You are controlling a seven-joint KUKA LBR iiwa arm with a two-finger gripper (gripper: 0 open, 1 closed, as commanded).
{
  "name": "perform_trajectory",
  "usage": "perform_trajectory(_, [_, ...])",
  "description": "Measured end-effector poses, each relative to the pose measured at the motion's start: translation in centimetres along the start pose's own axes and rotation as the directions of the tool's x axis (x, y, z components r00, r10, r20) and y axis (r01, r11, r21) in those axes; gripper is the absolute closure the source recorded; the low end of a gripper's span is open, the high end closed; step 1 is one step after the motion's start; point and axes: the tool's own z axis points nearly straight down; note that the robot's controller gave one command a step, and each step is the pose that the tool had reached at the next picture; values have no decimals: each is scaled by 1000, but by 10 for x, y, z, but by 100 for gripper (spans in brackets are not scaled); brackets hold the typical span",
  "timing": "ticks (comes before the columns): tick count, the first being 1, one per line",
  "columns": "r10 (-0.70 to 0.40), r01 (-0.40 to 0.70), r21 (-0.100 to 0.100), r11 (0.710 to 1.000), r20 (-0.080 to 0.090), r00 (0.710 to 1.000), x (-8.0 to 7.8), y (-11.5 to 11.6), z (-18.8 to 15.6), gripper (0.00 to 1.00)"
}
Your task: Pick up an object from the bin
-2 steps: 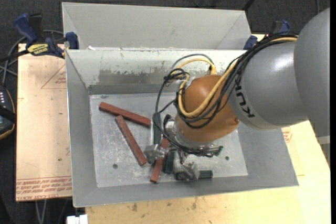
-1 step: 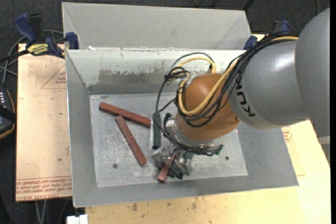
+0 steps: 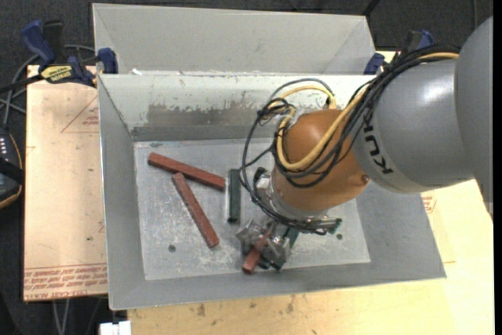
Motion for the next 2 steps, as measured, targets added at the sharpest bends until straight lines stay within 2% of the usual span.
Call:
perform_trajectory(1, [-46,46,-1,999,-3,999,15,0,-49,100])
perform_trajectory(2, [-35,35,4,999,2,999,14,-7,-166,100])
